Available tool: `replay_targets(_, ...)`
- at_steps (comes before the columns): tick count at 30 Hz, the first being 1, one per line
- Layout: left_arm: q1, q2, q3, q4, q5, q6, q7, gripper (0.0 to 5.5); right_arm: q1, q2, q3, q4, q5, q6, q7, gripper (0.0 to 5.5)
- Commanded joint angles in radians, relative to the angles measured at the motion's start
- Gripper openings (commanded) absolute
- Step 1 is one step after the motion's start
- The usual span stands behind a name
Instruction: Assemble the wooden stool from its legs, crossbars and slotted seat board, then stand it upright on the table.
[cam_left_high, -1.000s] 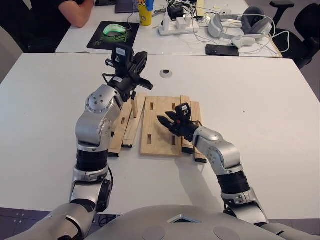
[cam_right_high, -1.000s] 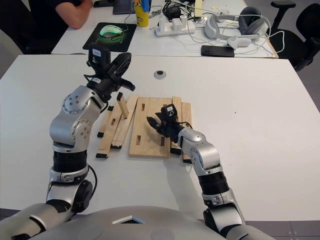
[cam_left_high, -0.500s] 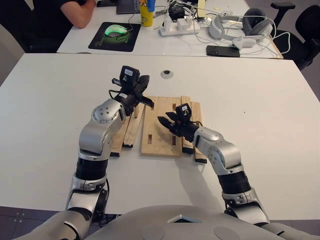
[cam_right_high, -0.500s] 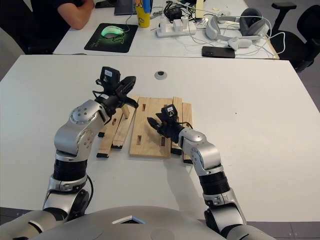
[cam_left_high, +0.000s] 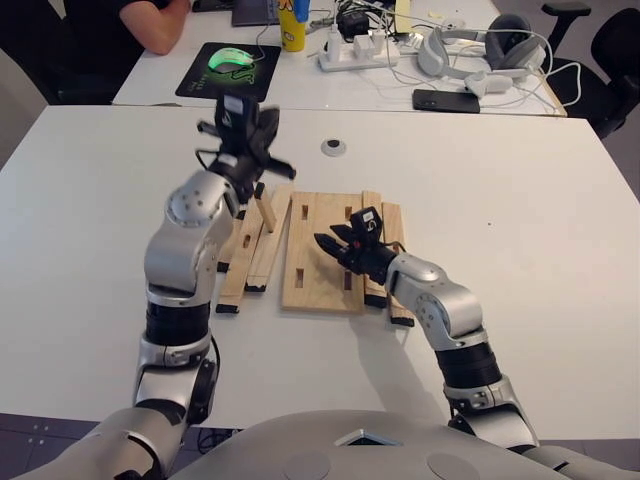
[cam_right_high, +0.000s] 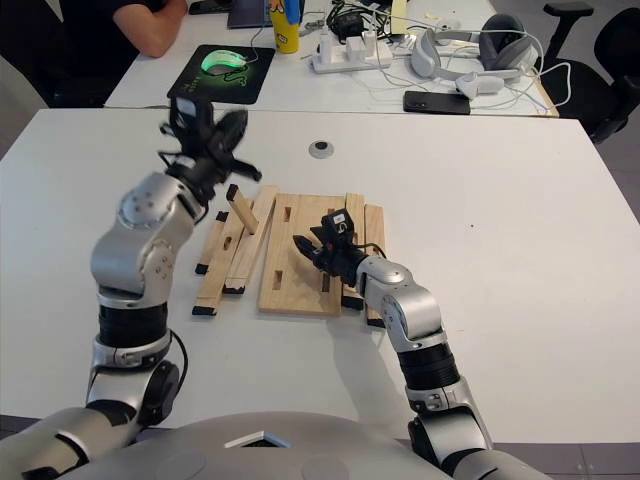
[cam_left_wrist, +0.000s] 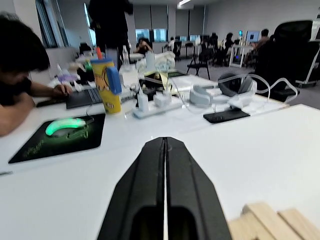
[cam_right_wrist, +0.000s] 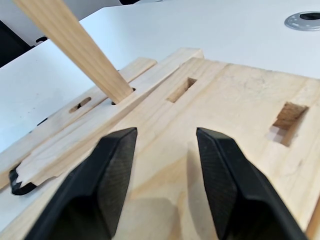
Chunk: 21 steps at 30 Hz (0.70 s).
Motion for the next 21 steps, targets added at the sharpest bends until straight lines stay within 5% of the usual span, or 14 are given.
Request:
replay_targets(1,-0.101,-0.009,0.027,-0.051,-0.013,0.026,0.029,0.04,-0.004,-0.001,0.0,0.01,-0.008,-0.01,0.009,2.19)
replay_targets(6,-0.036,-0.012,-0.026,-0.015,-0.006,0.035,0.003,0.04,0.0,0.0,0.004,0.001,-0.007,-0.005,0.009,2.19)
replay_targets(10,0.138,0.067,-0.231,0.121,0.0,0.161,-0.133,0.04,-0.008,0.0,0.006,-0.017,0.0,0.011,0.01,2.19)
replay_targets(21,0.066,0.03,-0.163,0.126,0.034,-0.038,-0.123,0.04,-0.011,0.009,0.011,-0.009,-0.007,0.004,0.016,2.19)
